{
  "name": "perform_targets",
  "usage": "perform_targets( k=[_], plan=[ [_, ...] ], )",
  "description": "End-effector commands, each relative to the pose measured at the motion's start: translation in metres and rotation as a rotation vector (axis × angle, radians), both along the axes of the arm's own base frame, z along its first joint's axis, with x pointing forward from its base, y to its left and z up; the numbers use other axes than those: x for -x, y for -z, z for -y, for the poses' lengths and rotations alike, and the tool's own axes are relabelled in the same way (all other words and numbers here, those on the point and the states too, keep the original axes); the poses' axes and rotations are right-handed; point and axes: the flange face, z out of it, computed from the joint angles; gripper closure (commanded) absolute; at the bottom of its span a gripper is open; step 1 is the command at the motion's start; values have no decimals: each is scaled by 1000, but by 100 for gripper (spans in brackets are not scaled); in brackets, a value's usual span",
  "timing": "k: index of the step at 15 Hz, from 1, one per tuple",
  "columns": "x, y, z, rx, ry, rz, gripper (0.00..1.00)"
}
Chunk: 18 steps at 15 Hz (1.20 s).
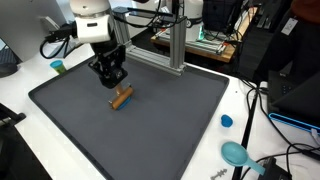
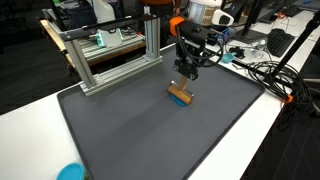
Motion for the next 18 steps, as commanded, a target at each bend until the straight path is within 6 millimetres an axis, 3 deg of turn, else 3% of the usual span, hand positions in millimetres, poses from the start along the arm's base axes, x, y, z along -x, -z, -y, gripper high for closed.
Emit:
perform_targets(
  k=[1, 8, 18],
  plan=[
    [3, 44, -2, -115, -15, -37, 78],
    [3, 46, 9, -173, -8, -45, 78],
    [3, 46, 8, -238, 13, -50, 78]
  ],
)
